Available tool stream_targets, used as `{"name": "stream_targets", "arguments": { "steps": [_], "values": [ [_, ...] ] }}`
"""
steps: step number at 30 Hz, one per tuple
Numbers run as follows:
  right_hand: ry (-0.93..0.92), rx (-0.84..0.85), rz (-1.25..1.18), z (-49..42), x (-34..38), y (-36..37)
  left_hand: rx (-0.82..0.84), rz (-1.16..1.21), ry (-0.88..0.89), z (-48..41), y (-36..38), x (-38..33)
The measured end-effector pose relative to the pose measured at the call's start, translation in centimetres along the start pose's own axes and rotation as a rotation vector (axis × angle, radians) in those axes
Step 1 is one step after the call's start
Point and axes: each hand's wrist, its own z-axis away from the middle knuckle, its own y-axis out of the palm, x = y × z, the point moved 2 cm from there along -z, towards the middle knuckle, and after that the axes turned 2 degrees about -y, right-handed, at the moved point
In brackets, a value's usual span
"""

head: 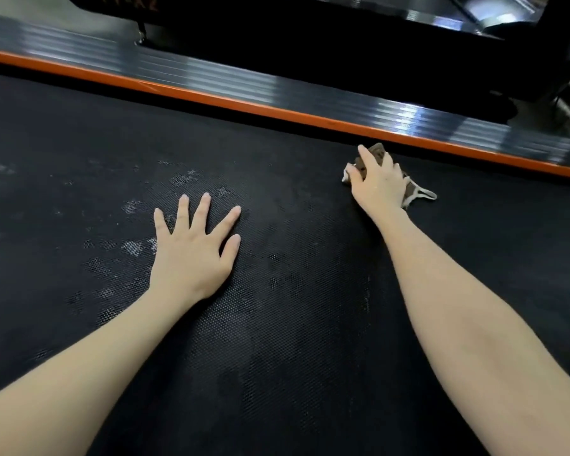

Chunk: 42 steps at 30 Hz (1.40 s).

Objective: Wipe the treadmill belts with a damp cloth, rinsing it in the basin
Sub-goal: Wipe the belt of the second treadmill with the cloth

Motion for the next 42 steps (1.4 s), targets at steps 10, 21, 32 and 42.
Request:
{"name": "stream_targets", "arguments": {
  "steps": [10, 21, 32, 42],
  "values": [
    [-0.705, 0.178, -0.235, 23.8, 4.1, -6.5, -0.001, 0.016, 0.003, 0.1, -0.5, -0.1],
    [-0.212, 0.175, -0.050, 19.9, -2.1, -6.0, -0.035, 0.022, 0.047, 1.1, -1.7, -0.1],
    [-0.667, 0.329, -0.142, 29.3, -3.9, -10.6, 0.034, -0.010, 0.055, 10.3, -4.2, 1.0],
    [-0.485, 0.241, -0.145, 23.7, 13.4, -4.3, 0.273, -0.107, -0.054, 15.4, -6.1, 6.2]
  ]
}}
